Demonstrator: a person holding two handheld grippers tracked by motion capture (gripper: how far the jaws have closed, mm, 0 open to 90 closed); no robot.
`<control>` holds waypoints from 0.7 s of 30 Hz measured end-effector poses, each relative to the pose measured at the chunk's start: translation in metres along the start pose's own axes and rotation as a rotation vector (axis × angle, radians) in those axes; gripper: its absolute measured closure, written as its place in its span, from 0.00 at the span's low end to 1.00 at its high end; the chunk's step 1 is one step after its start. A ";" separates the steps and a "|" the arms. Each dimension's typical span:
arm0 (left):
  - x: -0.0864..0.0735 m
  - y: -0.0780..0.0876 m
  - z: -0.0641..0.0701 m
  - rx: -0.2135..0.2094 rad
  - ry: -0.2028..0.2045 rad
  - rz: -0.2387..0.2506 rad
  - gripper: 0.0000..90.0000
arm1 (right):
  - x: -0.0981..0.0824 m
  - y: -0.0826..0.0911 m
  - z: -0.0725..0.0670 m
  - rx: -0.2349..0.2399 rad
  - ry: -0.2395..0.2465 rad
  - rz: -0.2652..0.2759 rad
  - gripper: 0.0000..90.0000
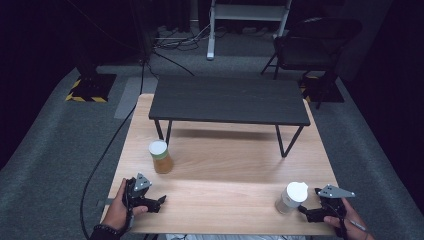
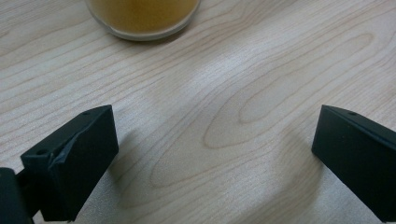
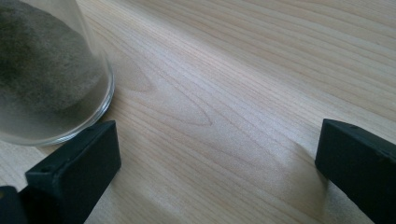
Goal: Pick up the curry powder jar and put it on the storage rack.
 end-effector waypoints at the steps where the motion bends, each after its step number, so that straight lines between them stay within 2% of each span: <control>1: 0.000 0.000 0.000 0.001 0.001 -0.001 0.00 | 0.000 0.000 0.000 0.000 0.000 0.000 0.00; 9: 0.001 0.000 0.002 0.006 0.012 -0.001 0.00 | 0.000 0.000 0.000 0.000 -0.001 0.000 0.00; 15: 0.003 0.000 0.004 0.013 0.058 -0.003 0.01 | 0.000 0.000 0.000 -0.001 -0.001 0.001 0.00; 21: 0.004 0.003 0.004 0.020 0.079 0.015 0.02 | -0.001 0.000 0.000 0.000 -0.001 0.000 0.00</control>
Point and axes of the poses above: each handheld gripper's, and its own axes: y roughly backward along the jaws, x roughly out of its top, z roughly to its right, the point moved 9 cm from there along -y, roughly forward along the jaws, and after that the axes turned 9 degrees about -z, right-handed, at the moved point
